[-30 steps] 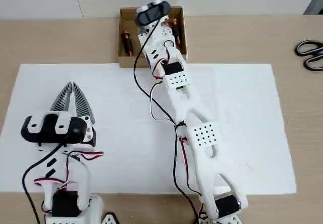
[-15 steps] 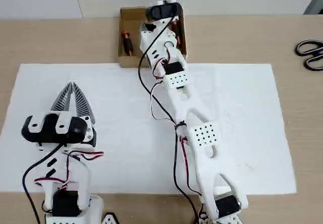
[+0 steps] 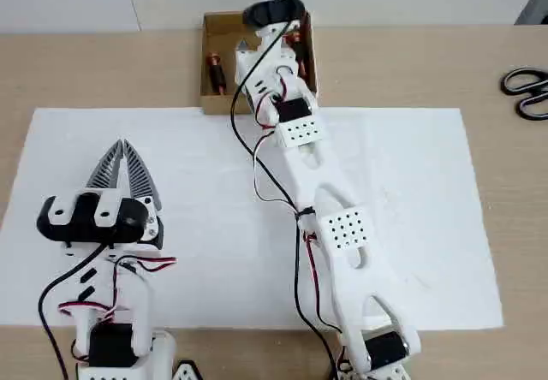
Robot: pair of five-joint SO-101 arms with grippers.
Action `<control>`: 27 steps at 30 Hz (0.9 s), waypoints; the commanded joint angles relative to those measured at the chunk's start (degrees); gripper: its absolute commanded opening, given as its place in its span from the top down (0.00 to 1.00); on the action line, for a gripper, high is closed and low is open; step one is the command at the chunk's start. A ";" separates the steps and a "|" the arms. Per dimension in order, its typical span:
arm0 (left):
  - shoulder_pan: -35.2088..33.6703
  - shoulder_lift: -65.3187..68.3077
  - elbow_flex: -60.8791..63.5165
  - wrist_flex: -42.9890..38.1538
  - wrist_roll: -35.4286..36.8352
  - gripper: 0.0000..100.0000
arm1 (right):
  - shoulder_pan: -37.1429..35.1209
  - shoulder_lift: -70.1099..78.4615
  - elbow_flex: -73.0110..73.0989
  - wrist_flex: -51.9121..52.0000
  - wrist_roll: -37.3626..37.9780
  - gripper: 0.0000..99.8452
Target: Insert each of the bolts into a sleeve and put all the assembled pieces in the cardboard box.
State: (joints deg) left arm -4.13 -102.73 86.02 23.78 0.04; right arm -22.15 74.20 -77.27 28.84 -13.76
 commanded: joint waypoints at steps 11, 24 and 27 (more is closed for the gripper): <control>-0.26 -0.53 -0.57 -1.05 0.26 0.99 | 1.71 -19.74 -19.08 48.13 13.19 0.76; -0.26 -0.53 7.69 -1.05 0.35 0.99 | -2.77 -46.37 2.46 68.88 19.34 0.76; -0.26 -0.53 10.33 -1.05 0.35 0.99 | -2.68 -57.71 17.76 68.88 19.60 0.76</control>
State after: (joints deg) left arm -4.13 -102.73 95.60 23.78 0.04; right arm -24.62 29.36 -72.35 97.23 5.23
